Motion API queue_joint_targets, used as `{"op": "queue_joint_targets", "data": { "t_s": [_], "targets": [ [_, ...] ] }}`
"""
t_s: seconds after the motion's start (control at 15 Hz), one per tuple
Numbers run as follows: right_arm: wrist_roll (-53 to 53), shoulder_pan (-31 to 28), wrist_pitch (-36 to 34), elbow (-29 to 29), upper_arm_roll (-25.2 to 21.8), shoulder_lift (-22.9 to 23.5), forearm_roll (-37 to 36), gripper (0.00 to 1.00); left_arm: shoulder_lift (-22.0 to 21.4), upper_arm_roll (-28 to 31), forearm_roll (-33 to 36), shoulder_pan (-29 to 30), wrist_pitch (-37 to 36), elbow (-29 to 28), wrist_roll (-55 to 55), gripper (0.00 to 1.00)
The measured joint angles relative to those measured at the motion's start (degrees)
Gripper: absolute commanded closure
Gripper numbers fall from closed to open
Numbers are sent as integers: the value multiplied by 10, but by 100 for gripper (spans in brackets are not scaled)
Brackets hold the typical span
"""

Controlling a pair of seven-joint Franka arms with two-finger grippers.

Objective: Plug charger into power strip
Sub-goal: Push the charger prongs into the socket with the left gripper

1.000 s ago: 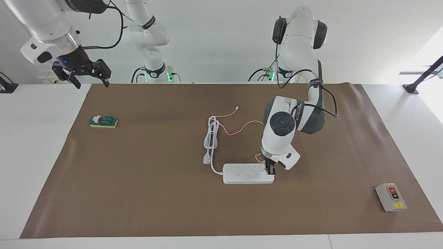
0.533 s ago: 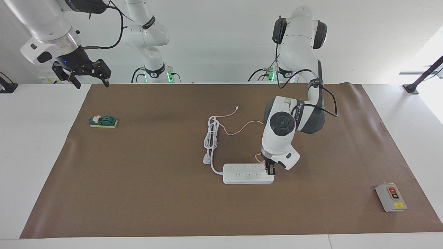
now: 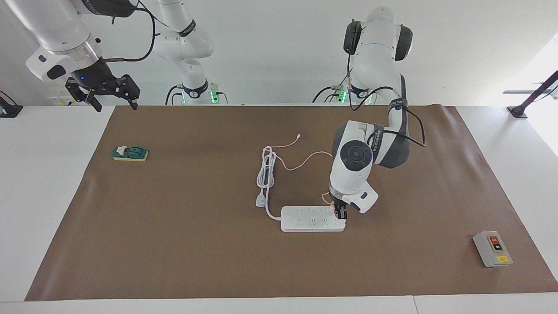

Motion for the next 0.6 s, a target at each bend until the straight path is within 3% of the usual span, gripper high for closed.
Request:
{"op": "queue_joint_targets", "data": {
  "t_s": [0.6],
  "targets": [
    [0,0,0,0,0,0,0,0,-6,0,0,0,7,-11,0,100]
  ]
}}
